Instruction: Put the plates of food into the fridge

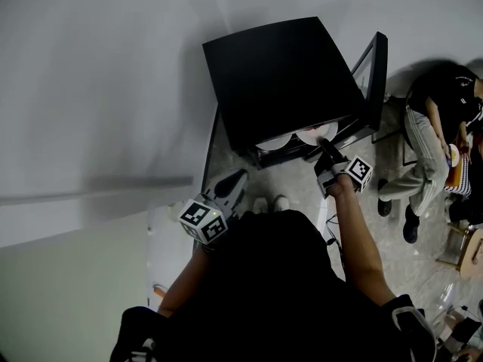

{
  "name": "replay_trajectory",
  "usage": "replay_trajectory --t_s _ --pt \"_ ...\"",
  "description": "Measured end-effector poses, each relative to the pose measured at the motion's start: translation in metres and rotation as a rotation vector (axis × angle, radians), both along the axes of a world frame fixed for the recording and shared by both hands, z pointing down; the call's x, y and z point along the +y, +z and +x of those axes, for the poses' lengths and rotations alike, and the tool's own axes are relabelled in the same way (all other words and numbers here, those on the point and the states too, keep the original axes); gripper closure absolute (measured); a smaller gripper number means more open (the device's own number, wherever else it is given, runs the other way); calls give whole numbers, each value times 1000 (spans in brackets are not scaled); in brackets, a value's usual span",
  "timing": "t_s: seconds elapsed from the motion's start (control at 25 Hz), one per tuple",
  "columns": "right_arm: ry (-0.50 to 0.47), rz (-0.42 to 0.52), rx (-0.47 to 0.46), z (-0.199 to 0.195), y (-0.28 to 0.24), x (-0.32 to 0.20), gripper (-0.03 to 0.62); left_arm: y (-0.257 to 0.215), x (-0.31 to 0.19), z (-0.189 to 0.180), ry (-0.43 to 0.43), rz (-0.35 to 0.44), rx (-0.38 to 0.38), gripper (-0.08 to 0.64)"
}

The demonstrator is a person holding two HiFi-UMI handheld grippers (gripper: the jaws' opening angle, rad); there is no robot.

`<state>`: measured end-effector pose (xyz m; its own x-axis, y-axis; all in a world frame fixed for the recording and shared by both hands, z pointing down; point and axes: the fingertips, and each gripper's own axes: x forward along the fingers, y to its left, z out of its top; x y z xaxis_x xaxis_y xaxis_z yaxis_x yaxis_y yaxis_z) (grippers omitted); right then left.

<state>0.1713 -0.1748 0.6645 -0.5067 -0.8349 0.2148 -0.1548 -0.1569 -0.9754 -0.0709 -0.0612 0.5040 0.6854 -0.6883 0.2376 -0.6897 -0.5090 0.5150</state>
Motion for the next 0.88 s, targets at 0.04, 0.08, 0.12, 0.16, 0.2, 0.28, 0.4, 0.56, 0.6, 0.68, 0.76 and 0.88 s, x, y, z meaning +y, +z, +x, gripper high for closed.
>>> replay_trajectory --t_s 0.04,0.08,0.12,0.16,0.2,0.28,0.4,0.56,0.6,0.68,0.76,0.88 --pt "2 -2 2 0 1 -1 558 0 0 0 -2 1 0 537" --pt "5 -4 3 -1 1 -3 558 -1 0 -1 -4 2 0 536" --pt "7 -5 4 -1 2 -5 558 -1 -1 -1 -5 3 1 537" --pt "7 -7 7 -1 3 -7 558 -1 -1 -1 -4 5 0 537" --pt "6 -7 12 -1 4 -9 558 -2 -1 -1 -1 8 -5 537" --pt "3 -11 21 -2 5 -12 558 -4 -1 0 7 16 -17 537" --pt "4 -22 34 -4 4 -18 558 -4 0 2 10 13 -15 537" --pt "7 -24 46 -7 2 -27 558 -3 0 1 0 11 -9 536" --pt "9 -25 50 -8 1 -29 558 -3 0 1 -1 10 -10 537" --pt "17 -30 60 -8 0 -33 558 -2 1 0 -2 7 -11 537" --pt "32 -41 72 -8 2 -36 558 -1 1 -1 -7 2 -8 536" --pt "48 -59 81 -11 3 -39 558 -1 2 -4 -13 0 -5 536"
